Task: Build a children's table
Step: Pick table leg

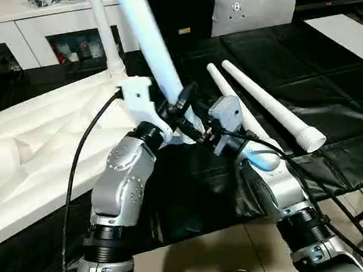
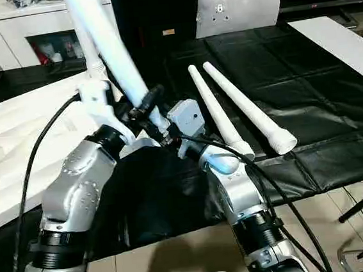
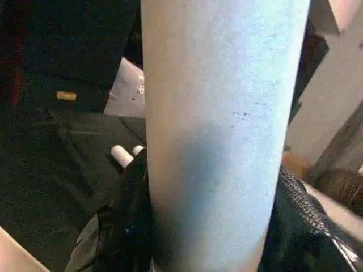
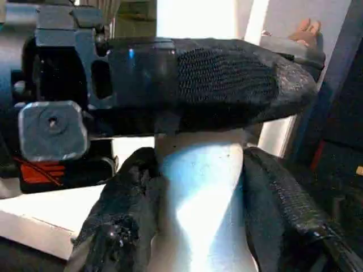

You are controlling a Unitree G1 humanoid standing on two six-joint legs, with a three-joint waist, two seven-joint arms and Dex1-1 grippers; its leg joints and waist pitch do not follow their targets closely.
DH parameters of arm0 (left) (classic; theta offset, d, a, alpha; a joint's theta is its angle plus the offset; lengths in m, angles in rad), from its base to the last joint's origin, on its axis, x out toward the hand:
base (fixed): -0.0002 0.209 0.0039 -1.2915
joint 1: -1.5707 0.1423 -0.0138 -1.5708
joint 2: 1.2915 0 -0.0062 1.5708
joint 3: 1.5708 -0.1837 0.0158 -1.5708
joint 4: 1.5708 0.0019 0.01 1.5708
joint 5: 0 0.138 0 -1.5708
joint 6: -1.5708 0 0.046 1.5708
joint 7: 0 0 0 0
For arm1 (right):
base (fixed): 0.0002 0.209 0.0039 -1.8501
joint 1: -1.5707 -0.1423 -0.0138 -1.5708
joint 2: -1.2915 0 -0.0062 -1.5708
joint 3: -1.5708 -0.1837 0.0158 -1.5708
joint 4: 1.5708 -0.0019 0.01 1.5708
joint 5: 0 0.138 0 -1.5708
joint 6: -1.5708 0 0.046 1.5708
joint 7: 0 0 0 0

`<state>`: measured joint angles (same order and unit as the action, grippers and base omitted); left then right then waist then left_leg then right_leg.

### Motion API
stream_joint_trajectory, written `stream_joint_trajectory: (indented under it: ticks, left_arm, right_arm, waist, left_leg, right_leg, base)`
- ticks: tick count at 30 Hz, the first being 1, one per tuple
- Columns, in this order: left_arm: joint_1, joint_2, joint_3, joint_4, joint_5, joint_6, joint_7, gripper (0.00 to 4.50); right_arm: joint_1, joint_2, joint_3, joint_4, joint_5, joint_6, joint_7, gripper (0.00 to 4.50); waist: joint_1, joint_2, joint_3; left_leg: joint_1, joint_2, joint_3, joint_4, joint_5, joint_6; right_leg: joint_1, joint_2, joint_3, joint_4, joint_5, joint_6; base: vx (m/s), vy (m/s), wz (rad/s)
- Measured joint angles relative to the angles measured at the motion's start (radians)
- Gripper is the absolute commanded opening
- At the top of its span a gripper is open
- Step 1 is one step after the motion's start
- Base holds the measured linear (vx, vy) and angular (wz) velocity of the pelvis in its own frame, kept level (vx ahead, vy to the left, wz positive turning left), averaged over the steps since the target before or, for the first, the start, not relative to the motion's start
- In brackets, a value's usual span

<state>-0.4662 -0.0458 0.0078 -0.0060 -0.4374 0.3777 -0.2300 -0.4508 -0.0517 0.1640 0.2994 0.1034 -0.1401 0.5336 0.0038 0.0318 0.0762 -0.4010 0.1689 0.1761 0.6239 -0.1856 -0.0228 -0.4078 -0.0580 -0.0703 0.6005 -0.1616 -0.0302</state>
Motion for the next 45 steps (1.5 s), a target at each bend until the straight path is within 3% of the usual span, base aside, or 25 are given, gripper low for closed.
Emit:
stream_joint_trajectory:
  ticks: [9, 12, 23, 26, 29, 32, 37, 40, 45]
  left_arm:
    - [-0.017, 0.027, -0.015, -0.005, 0.042, 0.021, 0.027, 2.05]
    - [-0.032, 0.036, -0.016, 0.001, 0.044, 0.039, 0.037, 2.05]
    - [-0.055, 0.095, 0.061, 0.044, 0.079, 0.040, 0.083, 2.05]
    - [-0.055, 0.106, 0.062, 0.055, 0.079, 0.051, 0.073, 2.05]
    - [-0.056, 0.127, 0.065, 0.059, 0.074, 0.068, 0.041, 2.05]
    - [-0.058, 0.155, 0.077, 0.059, 0.029, 0.103, -0.014, 2.05]
    - [-0.068, 0.180, 0.111, 0.059, -0.061, 0.169, -0.101, 2.05]
    - [-0.088, 0.197, 0.111, 0.059, -0.106, 0.209, -0.165, 2.05]
    - [-0.089, 0.277, 0.068, 0.042, -0.137, 0.241, -0.328, 2.00]
  right_arm:
    - [-0.018, 0.000, -0.001, 0.018, 0.012, 0.017, 0.001, 1.86]
    - [-0.024, 0.001, -0.003, 0.018, 0.022, 0.038, 0.004, 2.56]
    - [-0.030, -0.033, -0.040, 0.007, 0.080, 0.074, 0.047, 3.45]
    - [-0.023, -0.047, -0.060, -0.053, 0.147, 0.145, 0.090, 3.72]
    - [-0.021, -0.072, -0.121, -0.102, 0.243, 0.247, 0.108, 3.94]
    - [-0.021, -0.154, -0.189, -0.142, 0.359, 0.420, 0.136, 4.18]
    - [-0.021, -0.242, -0.258, -0.141, 0.476, 0.653, 0.174, 4.39]
    - [-0.019, -0.289, -0.260, -0.158, 0.523, 0.718, 0.244, 4.39]
    - [-0.011, -0.364, -0.220, -0.252, 0.551, 0.750, 0.372, 4.47]
  waist:
    - [0.000, 0.000, 0.000]
    - [0.000, 0.000, 0.000]
    - [0.003, 0.000, 0.000]
    - [0.003, 0.000, 0.000]
    - [0.004, 0.000, 0.000]
    - [0.007, 0.000, 0.000]
    - [0.007, 0.000, 0.000]
    - [0.011, 0.000, 0.000]
    - [0.018, 0.000, 0.000]
  left_leg:
    - [0.000, 0.000, 0.000, 0.000, 0.000, 0.000]
    - [0.000, 0.000, 0.000, 0.000, 0.000, 0.000]
    - [0.000, 0.000, 0.000, 0.000, 0.000, 0.000]
    - [0.000, 0.000, 0.000, 0.000, 0.000, 0.001]
    - [0.000, 0.000, 0.000, 0.000, 0.001, 0.002]
    - [0.000, 0.000, 0.000, 0.000, 0.002, 0.002]
    - [0.001, 0.000, 0.000, 0.001, 0.002, 0.002]
    - [0.001, 0.000, 0.000, 0.001, 0.002, 0.002]
    - [0.001, 0.000, 0.000, 0.001, 0.002, 0.002]
  right_leg:
    - [0.000, 0.000, 0.000, 0.000, 0.000, 0.000]
    - [0.000, 0.000, 0.000, 0.000, 0.000, 0.000]
    - [0.000, 0.000, 0.000, 0.000, 0.000, 0.000]
    - [0.000, 0.000, 0.000, 0.000, 0.000, 0.000]
    - [0.000, 0.000, 0.000, 0.000, 0.001, -0.001]
    - [0.001, 0.000, 0.000, 0.000, 0.001, -0.001]
    - [0.001, 0.000, 0.000, 0.000, 0.002, -0.001]
    - [0.001, 0.000, -0.001, 0.000, 0.001, -0.001]
    - [0.001, 0.000, -0.001, 0.000, 0.000, 0.001]
  base:
    - [0.000, 0.000, 0.00]
    - [0.000, 0.000, 0.00]
    - [0.000, 0.000, 0.00]
    - [0.000, 0.000, 0.00]
    - [0.000, 0.000, 0.00]
    - [0.000, 0.000, 0.00]
    - [0.000, 0.000, 0.00]
    - [0.000, 0.000, 0.00]
    - [0.000, 0.000, 0.00]
